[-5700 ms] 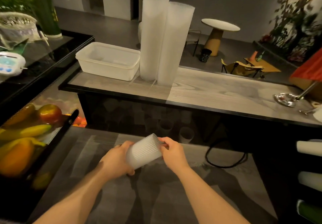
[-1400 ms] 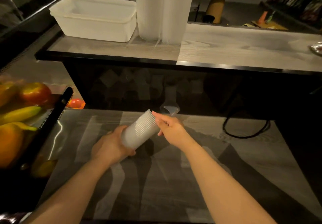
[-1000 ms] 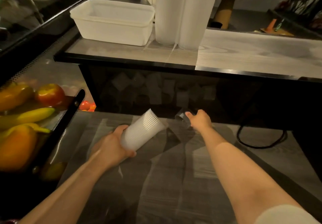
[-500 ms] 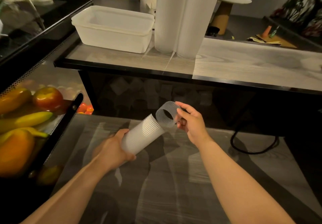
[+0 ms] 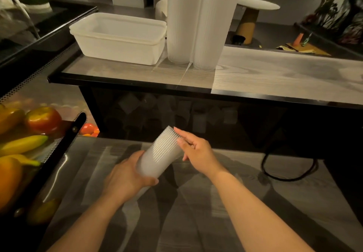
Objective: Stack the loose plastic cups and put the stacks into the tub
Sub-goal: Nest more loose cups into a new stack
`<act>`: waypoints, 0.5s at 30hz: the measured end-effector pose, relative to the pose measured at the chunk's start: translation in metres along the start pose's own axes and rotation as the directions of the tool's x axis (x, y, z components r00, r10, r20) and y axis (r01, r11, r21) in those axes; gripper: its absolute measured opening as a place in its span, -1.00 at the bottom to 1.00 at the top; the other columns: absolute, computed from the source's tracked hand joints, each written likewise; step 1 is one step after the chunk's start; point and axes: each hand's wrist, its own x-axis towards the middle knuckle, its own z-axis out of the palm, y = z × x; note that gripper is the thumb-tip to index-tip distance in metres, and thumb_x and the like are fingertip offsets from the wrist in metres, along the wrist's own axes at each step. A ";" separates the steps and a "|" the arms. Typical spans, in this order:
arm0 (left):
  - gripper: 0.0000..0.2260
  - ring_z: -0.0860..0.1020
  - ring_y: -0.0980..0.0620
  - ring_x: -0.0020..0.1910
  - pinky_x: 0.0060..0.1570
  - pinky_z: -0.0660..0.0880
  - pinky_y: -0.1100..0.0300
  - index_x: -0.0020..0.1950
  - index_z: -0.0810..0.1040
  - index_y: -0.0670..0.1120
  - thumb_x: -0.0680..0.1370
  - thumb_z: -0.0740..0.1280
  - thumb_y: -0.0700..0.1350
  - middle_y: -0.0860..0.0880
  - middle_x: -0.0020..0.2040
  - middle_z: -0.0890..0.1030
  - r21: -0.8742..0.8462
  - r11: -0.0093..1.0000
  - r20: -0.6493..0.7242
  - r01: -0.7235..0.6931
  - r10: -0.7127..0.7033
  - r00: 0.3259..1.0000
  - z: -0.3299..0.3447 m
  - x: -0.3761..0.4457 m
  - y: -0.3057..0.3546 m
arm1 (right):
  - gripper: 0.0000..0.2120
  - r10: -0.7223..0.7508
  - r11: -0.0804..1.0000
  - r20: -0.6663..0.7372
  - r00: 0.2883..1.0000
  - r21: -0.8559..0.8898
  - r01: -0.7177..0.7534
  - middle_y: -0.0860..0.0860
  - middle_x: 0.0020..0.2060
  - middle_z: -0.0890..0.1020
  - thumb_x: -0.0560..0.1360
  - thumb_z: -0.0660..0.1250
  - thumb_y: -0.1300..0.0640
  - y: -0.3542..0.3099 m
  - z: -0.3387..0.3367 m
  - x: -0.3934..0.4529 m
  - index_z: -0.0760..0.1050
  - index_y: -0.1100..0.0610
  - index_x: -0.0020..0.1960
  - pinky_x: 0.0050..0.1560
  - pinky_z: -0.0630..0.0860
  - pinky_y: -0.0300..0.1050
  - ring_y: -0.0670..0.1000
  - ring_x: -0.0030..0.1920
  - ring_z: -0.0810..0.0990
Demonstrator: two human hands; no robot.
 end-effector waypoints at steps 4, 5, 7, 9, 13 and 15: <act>-0.10 0.51 -0.03 0.20 0.11 0.52 0.00 0.50 0.25 0.13 0.24 0.60 0.17 0.03 0.30 0.50 0.010 1.000 -0.007 -0.008 0.008 1.000 0.004 0.003 0.004 | -0.69 0.002 1.000 -0.007 1.000 0.025 -0.002 -0.19 0.07 0.61 0.63 0.21 0.01 -0.001 -0.014 0.007 0.46 -0.14 0.36 -0.17 0.56 -0.27 -0.15 -0.34 0.54; -0.10 0.51 -0.03 0.20 0.10 0.52 0.02 0.49 0.25 0.13 0.24 0.60 0.17 0.03 0.30 0.50 0.008 1.000 -0.009 -0.018 0.018 1.000 0.003 0.005 0.005 | -0.70 0.016 0.999 -0.063 0.998 0.046 -0.013 -0.18 0.03 0.63 0.62 0.22 0.03 0.001 -0.018 0.012 0.49 -0.09 0.33 -0.19 0.56 -0.24 -0.14 -0.36 0.53; -0.10 0.51 -0.02 0.19 0.06 0.52 0.04 0.49 0.26 0.13 0.24 0.61 0.16 0.03 0.29 0.51 0.000 0.999 -0.019 -0.037 0.037 0.999 0.002 0.008 0.005 | -0.81 0.082 0.997 -0.246 0.966 0.015 -0.080 -0.11 -0.16 0.65 0.61 0.24 0.06 0.014 -0.029 0.031 0.55 0.00 0.19 -0.25 0.54 -0.18 -0.15 -0.42 0.53; -0.10 0.51 -0.02 0.18 0.03 0.51 0.05 0.48 0.26 0.14 0.23 0.60 0.18 0.03 0.29 0.52 0.014 0.999 -0.034 -0.045 0.046 0.998 -0.001 0.013 0.004 | -0.83 0.244 0.961 -0.383 0.891 -0.025 -0.274 0.02 -0.26 0.63 0.58 0.28 0.03 0.037 -0.043 0.054 0.55 0.12 0.07 -0.17 0.57 -0.07 -0.09 -0.34 0.61; -0.07 0.52 -0.05 0.18 0.06 0.52 0.04 0.49 0.24 0.17 0.20 0.60 0.20 0.00 0.30 0.51 0.046 0.998 -0.024 -0.032 0.033 0.999 -0.005 0.016 0.000 | -0.67 0.479 0.865 -0.321 0.817 0.012 -0.502 0.12 0.17 0.61 0.53 0.24 0.16 0.059 -0.058 0.084 0.52 0.10 0.29 0.20 0.55 0.09 0.15 0.16 0.59; -0.07 0.52 -0.05 0.19 0.10 0.55 -0.01 0.47 0.24 0.20 0.18 0.59 0.20 0.01 0.30 0.51 0.060 0.998 -0.004 -0.030 0.031 1.000 -0.007 0.015 -0.002 | -0.60 0.501 0.856 -0.269 0.822 0.013 -0.517 0.11 0.25 0.55 0.55 0.21 0.25 0.057 -0.058 0.095 0.47 0.07 0.36 0.25 0.52 0.08 0.16 0.25 0.54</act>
